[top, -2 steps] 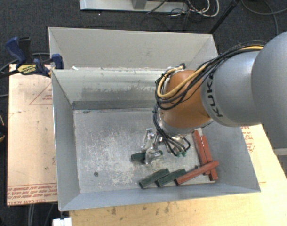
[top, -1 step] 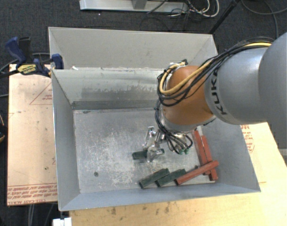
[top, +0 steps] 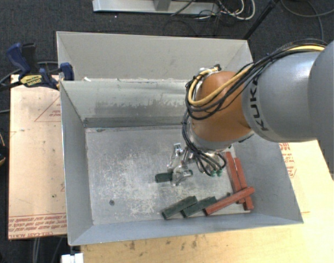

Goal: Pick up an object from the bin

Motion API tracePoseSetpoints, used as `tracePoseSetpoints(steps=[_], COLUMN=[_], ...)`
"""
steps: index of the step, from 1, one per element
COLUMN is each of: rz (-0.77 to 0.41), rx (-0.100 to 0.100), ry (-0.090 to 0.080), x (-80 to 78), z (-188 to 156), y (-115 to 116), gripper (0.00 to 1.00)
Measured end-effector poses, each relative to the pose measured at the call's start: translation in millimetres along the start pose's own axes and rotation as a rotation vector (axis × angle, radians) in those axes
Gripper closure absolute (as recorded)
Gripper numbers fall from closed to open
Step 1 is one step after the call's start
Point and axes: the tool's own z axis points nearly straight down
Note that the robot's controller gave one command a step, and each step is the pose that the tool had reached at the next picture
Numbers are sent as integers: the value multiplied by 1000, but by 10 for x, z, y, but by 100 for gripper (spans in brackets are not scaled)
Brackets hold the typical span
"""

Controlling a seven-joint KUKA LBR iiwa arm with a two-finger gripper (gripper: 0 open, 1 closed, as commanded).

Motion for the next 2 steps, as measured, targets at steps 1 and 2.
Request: tracePoseSetpoints(steps=[1, 2], rz=[0, 0], rx=[0, 0], ry=[2, 2], x=[6, 8], z=[-139, -310], y=[3, 4], gripper=[100, 100])
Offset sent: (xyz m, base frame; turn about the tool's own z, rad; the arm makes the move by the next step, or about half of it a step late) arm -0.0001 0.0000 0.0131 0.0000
